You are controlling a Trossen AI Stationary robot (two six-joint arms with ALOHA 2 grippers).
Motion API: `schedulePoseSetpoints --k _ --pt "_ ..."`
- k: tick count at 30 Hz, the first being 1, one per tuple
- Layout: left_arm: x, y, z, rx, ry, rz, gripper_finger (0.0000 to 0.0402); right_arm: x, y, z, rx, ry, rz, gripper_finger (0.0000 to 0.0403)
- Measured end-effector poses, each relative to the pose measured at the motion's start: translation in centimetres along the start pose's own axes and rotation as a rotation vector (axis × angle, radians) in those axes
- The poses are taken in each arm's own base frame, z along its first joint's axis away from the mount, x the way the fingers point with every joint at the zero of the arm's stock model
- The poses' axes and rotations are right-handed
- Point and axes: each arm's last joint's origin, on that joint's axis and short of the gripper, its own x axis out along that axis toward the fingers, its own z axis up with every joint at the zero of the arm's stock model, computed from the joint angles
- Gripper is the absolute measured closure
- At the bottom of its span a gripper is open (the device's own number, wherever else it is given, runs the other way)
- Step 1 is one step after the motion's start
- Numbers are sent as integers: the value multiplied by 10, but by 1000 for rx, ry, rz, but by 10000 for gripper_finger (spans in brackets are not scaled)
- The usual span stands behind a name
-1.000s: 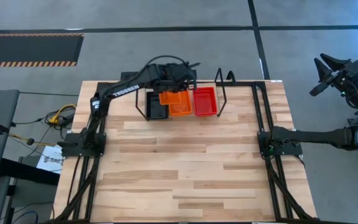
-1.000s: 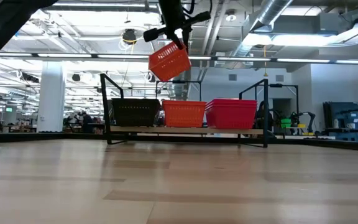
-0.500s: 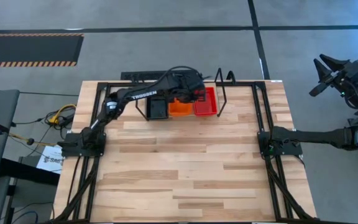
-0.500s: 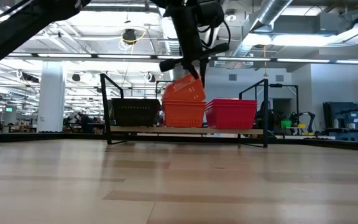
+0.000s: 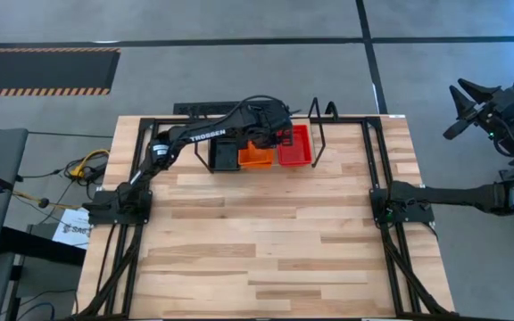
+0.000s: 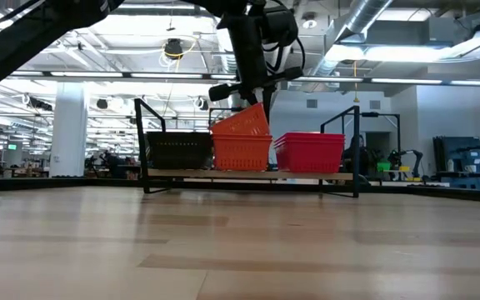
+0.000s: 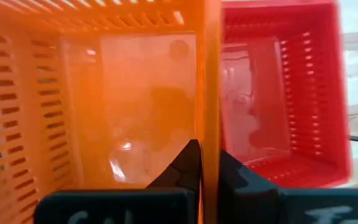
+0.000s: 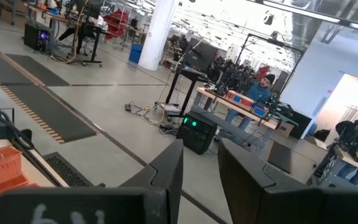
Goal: Stack baskets on shelf by color
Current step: Stack the orange bin on top of the other orange bin on the shelf
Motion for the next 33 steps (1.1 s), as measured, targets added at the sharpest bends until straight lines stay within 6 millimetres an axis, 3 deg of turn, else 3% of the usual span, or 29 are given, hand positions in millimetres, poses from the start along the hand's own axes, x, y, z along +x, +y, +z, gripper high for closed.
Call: schedulePoseSetpoints --k 21,33 --pt "3 1 7 58 14 -28 397 0 0 -1 -4 7 3 282" --pt "-2 6 23 100 86 -84 379 0 0 -1 -23 8 3 282"
